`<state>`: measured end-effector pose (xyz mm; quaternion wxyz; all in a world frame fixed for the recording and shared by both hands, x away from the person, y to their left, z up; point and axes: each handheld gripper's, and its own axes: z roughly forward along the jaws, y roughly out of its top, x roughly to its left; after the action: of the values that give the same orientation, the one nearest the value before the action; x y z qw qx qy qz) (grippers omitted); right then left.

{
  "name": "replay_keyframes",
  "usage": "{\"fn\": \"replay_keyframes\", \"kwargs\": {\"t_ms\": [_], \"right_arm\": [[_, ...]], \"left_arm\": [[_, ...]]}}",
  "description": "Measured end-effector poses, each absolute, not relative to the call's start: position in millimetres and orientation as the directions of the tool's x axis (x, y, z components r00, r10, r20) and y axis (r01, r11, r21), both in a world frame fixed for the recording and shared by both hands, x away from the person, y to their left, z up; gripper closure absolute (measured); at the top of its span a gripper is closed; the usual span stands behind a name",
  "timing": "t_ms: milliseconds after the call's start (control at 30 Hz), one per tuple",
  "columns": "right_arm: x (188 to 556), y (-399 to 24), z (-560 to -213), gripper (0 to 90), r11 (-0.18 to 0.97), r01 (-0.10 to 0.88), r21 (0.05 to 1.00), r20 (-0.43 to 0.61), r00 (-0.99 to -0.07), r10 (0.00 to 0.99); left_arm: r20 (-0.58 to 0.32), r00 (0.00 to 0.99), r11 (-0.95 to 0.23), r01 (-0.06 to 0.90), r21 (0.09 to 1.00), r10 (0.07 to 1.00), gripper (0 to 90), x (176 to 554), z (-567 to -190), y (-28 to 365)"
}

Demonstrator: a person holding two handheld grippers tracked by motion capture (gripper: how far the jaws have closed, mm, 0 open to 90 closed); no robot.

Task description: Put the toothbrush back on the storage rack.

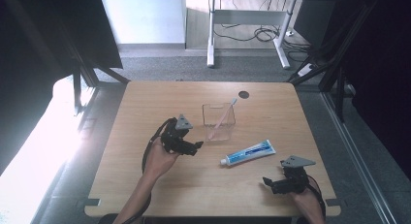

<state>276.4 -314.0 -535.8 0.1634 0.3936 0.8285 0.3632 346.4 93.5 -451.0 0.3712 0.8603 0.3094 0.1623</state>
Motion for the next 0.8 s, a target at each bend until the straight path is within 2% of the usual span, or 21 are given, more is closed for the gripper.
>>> {"fn": "replay_keyframes", "kwargs": {"t_ms": [800], "right_arm": [[276, -312, -536, 0.2, 0.436, 0.526, 0.730, 0.008, -0.645, 0.764]], "left_arm": [[0.068, 0.750, -0.552, 0.418, 0.722, 0.657, 13.5, 308, -505, 111]]}}
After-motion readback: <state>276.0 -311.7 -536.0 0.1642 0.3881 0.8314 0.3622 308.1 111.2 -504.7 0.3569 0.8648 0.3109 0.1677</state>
